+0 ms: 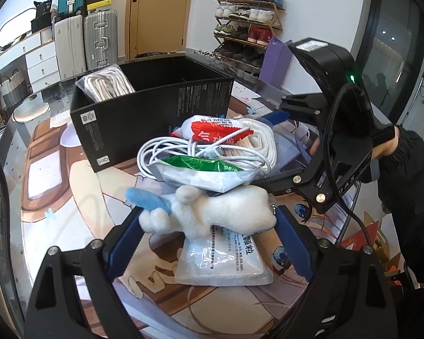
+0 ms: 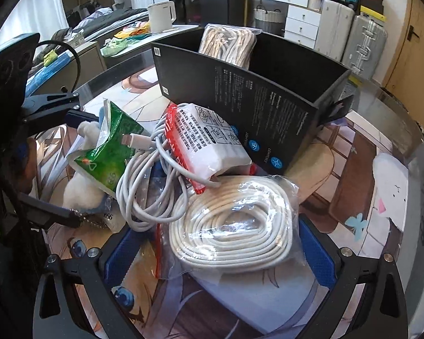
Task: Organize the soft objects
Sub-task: 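Grasp the white plush toy with the left gripper while the right gripper grasps the bagged coiled rope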
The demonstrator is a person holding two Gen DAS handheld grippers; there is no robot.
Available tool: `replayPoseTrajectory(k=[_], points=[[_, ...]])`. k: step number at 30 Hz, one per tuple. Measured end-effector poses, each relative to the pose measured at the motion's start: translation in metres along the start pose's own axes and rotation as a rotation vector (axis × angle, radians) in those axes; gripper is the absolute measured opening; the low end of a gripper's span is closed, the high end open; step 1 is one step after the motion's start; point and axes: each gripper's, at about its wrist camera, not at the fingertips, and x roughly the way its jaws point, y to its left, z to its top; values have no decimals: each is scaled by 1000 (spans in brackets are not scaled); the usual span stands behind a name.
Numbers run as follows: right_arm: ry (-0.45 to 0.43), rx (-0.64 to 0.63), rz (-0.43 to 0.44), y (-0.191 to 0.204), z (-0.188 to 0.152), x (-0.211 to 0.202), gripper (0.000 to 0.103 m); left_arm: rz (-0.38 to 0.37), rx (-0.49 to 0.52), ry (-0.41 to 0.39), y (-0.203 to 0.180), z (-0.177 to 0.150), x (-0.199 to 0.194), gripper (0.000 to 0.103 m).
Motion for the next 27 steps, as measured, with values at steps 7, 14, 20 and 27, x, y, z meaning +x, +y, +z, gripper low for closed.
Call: replayPoseTrajectory(k=[7, 14, 20, 27], points=[[-56, 30, -39, 9, -16, -17, 65, 6, -10, -20, 5, 2, -9, 90], [-102, 73, -70, 11, -39, -33, 59, 17, -20, -43, 7, 0, -17, 90], [-162, 93, -90, 7, -52, -52, 58, 32, -26, -74, 12, 2, -28, 90], [-185, 96, -145, 0, -55, -70, 58, 41, -43, -107, 18, 6, -37, 90]])
